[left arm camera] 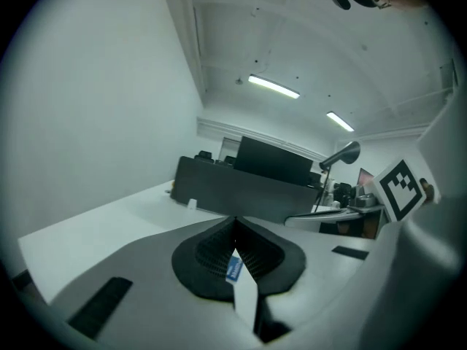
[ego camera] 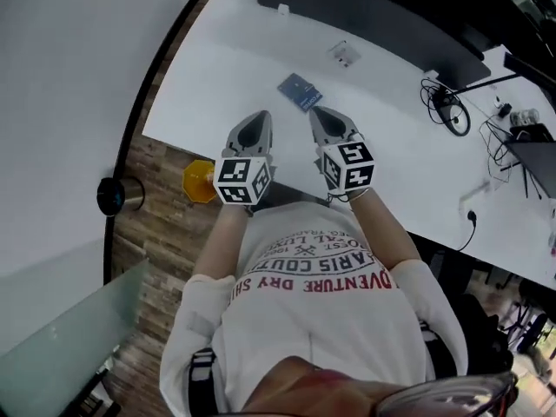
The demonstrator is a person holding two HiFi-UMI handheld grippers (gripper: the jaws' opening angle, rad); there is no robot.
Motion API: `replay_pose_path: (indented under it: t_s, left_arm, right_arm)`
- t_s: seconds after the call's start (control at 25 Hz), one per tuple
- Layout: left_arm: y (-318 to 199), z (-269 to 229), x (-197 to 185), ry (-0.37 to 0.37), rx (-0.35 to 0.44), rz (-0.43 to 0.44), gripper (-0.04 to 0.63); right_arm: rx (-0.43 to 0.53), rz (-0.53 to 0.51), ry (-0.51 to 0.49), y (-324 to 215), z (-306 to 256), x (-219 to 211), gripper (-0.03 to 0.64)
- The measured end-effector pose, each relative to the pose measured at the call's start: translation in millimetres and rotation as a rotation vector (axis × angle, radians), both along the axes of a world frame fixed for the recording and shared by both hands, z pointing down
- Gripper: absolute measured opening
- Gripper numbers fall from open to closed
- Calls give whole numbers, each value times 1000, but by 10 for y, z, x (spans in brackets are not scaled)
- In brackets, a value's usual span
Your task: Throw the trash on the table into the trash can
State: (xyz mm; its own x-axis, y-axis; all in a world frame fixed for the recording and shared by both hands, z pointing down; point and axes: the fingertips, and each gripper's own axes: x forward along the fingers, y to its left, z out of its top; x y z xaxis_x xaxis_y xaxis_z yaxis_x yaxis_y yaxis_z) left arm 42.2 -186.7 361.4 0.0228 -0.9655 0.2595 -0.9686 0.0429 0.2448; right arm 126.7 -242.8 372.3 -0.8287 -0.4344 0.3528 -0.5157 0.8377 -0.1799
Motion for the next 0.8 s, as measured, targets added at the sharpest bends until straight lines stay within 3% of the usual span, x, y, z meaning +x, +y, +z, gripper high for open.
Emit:
replay_pose_path:
  t_s: [0.16,0.4,0.56,0.8]
  left_arm:
    - [-465,-110,675,-35,23,164,23]
    - [-789,-242,1494,-14,80,356,23]
    - [-880,-212,1786,-23,69,411,23]
    - [-940,-148,1960,-14,49,438,22]
  right_arm:
    - [17,177,-7,-336,-26,815,26]
    - [9,369,-45,-617,-37,1713,26]
    - [7,439,-58,-676,-18,2041,26]
    - [2,464,-61,-725,48,2214,26]
